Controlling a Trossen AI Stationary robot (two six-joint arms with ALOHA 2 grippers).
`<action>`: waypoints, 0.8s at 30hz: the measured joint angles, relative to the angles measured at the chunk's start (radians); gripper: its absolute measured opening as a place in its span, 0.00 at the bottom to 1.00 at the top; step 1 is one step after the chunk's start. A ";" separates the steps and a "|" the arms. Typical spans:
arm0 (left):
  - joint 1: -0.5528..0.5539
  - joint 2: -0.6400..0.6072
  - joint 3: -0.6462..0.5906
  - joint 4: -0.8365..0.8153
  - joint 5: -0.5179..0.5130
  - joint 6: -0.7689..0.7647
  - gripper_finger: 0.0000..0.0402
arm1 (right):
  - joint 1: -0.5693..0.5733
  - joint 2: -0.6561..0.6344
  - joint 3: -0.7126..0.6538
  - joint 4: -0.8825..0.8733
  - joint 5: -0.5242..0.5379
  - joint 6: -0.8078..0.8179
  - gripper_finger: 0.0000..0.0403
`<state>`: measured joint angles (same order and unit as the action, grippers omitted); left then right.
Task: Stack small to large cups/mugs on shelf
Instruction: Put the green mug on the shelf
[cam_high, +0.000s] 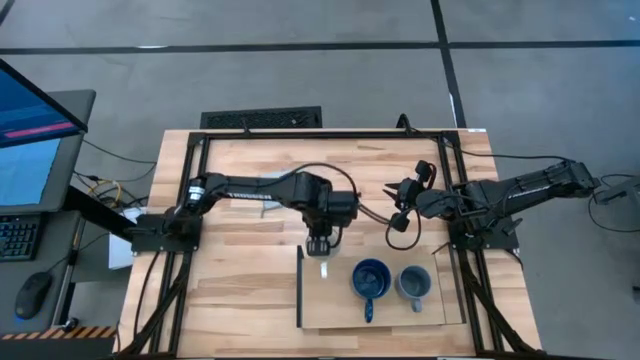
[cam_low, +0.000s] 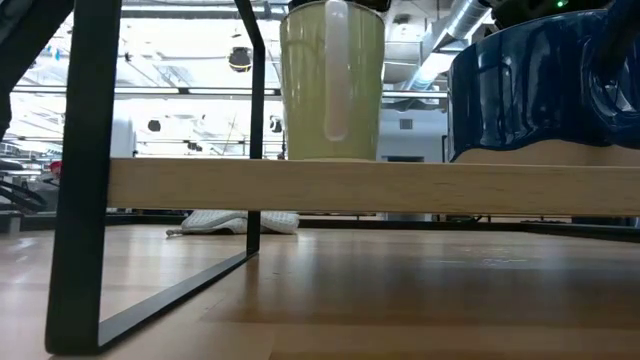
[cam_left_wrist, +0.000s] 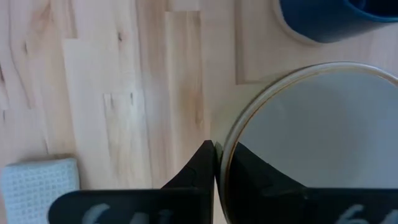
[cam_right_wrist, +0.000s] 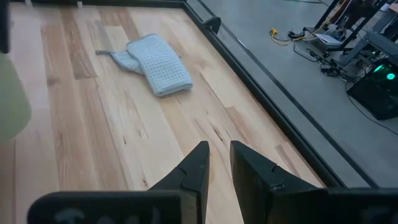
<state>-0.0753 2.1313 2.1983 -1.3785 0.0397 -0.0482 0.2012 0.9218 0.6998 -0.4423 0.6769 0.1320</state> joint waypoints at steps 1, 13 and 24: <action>-0.010 0.000 0.000 0.002 -0.003 0.000 0.03 | 0.000 0.000 0.000 0.000 0.000 0.000 0.21; -0.105 0.000 -0.021 0.059 -0.017 -0.089 0.03 | 0.000 0.000 0.000 0.001 0.000 0.001 0.21; -0.148 0.002 -0.043 0.080 -0.016 -0.141 0.03 | 0.000 0.000 0.000 0.001 -0.022 0.002 0.21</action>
<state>-0.2237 2.1330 2.1551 -1.2981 0.0235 -0.1894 0.2012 0.9218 0.6998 -0.4416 0.6547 0.1341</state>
